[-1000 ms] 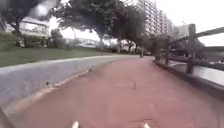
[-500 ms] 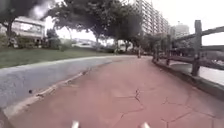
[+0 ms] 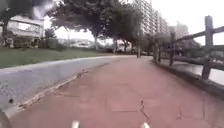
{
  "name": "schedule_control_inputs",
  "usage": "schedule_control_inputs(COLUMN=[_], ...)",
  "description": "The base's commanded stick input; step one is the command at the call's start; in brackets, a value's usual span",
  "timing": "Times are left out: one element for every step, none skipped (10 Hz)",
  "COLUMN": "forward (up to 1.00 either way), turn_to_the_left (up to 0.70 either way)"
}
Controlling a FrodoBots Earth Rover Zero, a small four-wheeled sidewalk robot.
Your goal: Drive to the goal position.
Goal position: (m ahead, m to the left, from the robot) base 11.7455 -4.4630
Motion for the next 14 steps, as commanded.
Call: schedule_control_inputs(forward=[0.7,0.7,0.7,0.7,0.7,0.7,0.7,0.7,0.7,0.7,0.7,0.7,0.7,0.7], turn_to_the_left=[0.0,0.0,0.0,-0.15,-0.27,-0.27,-0.27,-0.27,-0.27,-0.17,0.0,0.0,0.0,0.0])
